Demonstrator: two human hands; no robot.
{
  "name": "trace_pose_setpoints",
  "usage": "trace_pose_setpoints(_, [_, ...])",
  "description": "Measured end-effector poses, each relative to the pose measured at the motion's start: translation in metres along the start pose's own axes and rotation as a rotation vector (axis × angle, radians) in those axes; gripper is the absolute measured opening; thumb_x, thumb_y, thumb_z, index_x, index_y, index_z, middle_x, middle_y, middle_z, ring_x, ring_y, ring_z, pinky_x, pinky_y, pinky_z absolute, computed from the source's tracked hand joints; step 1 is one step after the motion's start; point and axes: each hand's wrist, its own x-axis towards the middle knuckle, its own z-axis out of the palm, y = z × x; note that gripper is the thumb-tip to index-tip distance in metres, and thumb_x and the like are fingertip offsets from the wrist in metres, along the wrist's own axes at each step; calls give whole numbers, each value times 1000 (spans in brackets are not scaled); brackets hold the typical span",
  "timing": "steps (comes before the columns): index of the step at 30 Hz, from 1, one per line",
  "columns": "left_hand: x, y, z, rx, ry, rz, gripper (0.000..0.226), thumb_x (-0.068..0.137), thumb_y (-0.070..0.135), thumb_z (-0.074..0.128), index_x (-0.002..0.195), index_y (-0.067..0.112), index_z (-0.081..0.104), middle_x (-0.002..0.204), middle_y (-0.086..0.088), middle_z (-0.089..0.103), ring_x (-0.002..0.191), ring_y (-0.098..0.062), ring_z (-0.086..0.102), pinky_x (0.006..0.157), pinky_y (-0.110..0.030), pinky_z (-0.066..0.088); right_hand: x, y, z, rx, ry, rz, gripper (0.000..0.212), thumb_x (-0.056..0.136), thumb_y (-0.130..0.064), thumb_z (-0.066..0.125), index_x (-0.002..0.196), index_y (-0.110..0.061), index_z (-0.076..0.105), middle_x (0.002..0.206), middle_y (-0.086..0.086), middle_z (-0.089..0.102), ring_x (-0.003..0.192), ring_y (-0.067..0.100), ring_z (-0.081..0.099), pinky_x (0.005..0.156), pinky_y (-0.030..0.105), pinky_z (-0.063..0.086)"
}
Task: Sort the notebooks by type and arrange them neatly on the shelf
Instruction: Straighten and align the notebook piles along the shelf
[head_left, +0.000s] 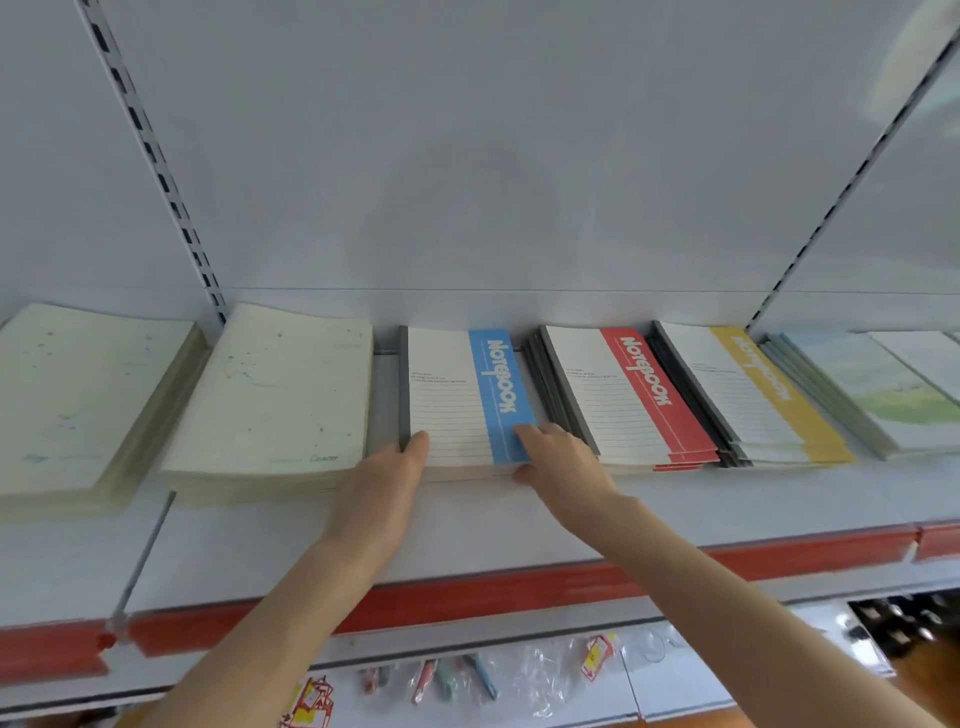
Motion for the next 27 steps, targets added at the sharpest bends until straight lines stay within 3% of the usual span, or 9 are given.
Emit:
trace_pose_setpoints(5, [-2,8,3,-94,24,-76,29,100,9,29,121,0,47,109,-24,56,99,-38,55,87,-46,45,0,-2,4,24,33,21,21,93,-9,49,113,-1,49,111,16,53,100,34,53,81,39,44])
trace_pose_setpoints(10, [-2,4,3,13,82,11,35,94,-2,37,127,6,42,104,-14,56,96,-30,57,84,-40,48,0,-3,3,28,29,23,17,92,-9,51,107,0,50,107,18,55,96,34,54,76,36,42])
trace_pose_setpoints(17, [-5,1,10,-25,109,59,44,91,-4,44,134,2,40,110,-19,52,92,-32,57,82,-42,48,-10,-1,-4,153,-30,9,28,95,-12,46,120,0,47,118,15,50,108,32,51,86,36,41])
trace_pose_setpoints(19, [-10,4,10,-19,103,37,39,94,3,45,132,0,43,113,-22,48,90,-35,56,81,-42,49,-17,7,-13,219,-8,-28,18,95,-13,47,110,-6,54,109,9,54,101,24,54,85,35,42])
trace_pose_setpoints(20, [-13,5,10,1,114,30,36,94,5,47,129,-2,46,117,-25,48,93,-38,56,83,-43,49,-21,12,-19,249,33,-55,10,95,-13,47,94,-15,57,95,2,54,88,13,54,81,32,41])
trace_pose_setpoints(22, [-16,9,9,72,182,33,32,88,2,57,119,-6,54,124,-35,47,104,-47,55,88,-48,49,-26,25,-33,350,123,-84,21,94,-10,48,80,-23,56,82,-5,54,74,5,52,75,30,40])
trace_pose_setpoints(23, [-17,13,8,108,220,42,33,82,-2,65,113,-8,58,122,-38,49,105,-49,56,85,-50,50,-26,34,-39,398,161,-92,17,94,-10,49,91,-17,63,90,0,61,82,11,58,79,31,44])
trace_pose_setpoints(25, [-12,26,7,140,318,85,32,73,-3,72,103,-10,63,113,-36,57,97,-49,61,74,-52,53,-20,55,-50,420,220,-53,26,94,-13,50,118,-9,60,117,6,62,107,18,57,95,31,43])
trace_pose_setpoints(27, [-1,49,7,62,370,104,26,80,1,68,104,-9,63,113,-31,59,99,-46,61,77,-51,52,-11,80,-58,399,244,-10,33,95,-17,50,127,-9,54,128,6,57,119,19,51,103,28,37])
